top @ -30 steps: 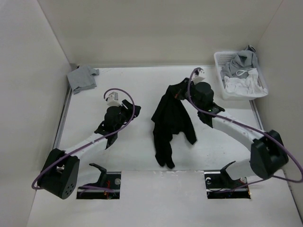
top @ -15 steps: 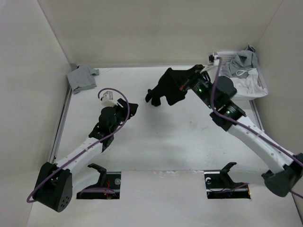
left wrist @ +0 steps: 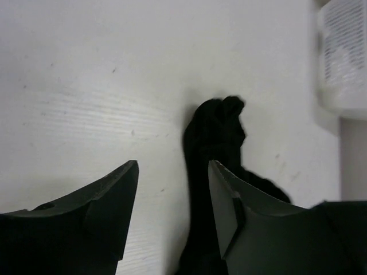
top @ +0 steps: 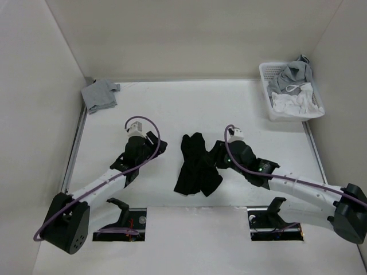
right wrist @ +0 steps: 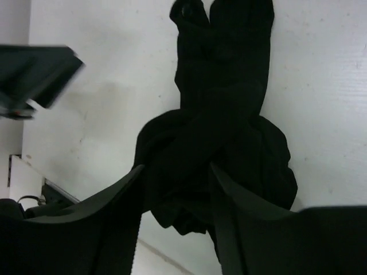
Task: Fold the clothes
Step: Move the tank top to the center of the board, then flatten the tank top out
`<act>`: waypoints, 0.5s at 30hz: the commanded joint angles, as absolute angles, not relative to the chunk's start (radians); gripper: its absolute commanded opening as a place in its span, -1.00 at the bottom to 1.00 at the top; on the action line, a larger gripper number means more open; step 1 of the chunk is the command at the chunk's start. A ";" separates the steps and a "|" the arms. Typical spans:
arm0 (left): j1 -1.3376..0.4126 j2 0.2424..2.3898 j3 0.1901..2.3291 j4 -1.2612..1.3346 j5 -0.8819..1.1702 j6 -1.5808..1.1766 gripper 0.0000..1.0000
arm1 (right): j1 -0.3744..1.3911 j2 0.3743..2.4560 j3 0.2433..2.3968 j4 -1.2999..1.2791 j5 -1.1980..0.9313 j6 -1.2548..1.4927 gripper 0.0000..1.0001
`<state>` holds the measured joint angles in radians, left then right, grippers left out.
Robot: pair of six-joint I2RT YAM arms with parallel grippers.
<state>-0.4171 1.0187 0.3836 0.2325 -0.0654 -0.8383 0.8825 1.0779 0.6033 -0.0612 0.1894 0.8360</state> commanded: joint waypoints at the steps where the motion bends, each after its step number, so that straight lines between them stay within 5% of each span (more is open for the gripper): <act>1: -0.496 1.153 0.399 0.216 -0.032 -0.767 0.03 | 0.768 0.985 0.571 -0.020 0.258 0.790 0.02; 4: -0.573 1.254 0.440 0.262 -0.032 -0.749 0.08 | 0.674 1.040 0.534 -0.028 0.258 0.785 -0.50; 7: -0.625 1.319 0.480 0.331 -0.022 -0.750 0.10 | 0.660 1.072 0.520 -0.061 0.264 0.810 -0.63; 10: -0.666 1.399 0.524 0.405 0.008 -0.756 0.13 | 0.732 1.036 0.450 -0.094 0.272 0.914 -0.21; 15: -0.671 1.483 0.558 0.478 0.044 -0.778 0.16 | 0.823 0.928 0.390 -0.210 0.304 1.049 -0.02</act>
<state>-0.6682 1.4425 0.5110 0.3534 0.0063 -0.7723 0.7895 0.9852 0.3992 -0.1532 0.2600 0.9421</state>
